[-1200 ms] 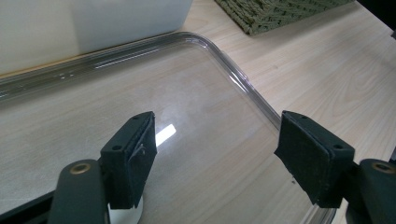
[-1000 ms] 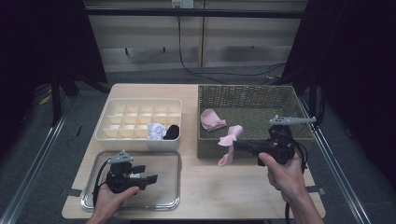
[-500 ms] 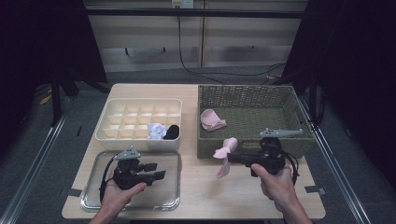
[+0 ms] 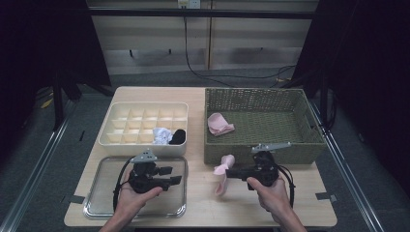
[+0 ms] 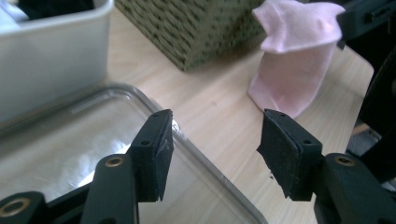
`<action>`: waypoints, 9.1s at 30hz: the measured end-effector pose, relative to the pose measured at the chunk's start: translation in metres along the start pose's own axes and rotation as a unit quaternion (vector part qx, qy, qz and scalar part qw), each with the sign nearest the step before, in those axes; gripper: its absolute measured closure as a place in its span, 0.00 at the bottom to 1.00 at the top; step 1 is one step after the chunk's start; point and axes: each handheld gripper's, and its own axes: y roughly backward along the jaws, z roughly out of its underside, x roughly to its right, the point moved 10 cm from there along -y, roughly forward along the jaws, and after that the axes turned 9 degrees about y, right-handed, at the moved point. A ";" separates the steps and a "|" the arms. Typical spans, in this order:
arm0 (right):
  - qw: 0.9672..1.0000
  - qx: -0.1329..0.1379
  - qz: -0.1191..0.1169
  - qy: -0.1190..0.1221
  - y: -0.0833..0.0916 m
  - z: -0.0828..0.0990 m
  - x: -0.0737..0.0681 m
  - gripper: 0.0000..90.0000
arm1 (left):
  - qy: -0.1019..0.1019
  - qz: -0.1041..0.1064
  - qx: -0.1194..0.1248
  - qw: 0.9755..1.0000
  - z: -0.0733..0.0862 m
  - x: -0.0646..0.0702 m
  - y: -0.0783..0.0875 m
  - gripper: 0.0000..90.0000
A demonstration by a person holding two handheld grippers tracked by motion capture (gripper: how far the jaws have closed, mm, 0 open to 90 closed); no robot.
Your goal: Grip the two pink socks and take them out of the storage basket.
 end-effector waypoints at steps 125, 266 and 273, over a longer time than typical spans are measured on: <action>0.995 -0.080 0.044 0.042 -0.049 0.054 0.021 0.70 | 0.031 0.111 -0.088 0.989 0.013 0.047 -0.080 0.96; 0.996 -0.020 0.087 -0.015 0.031 0.071 0.060 0.59 | 0.011 0.035 -0.085 0.996 0.019 0.009 -0.039 0.48; 0.997 -0.012 0.081 -0.008 0.033 0.061 0.056 0.56 | 0.007 0.034 -0.076 0.997 0.025 0.005 -0.020 0.49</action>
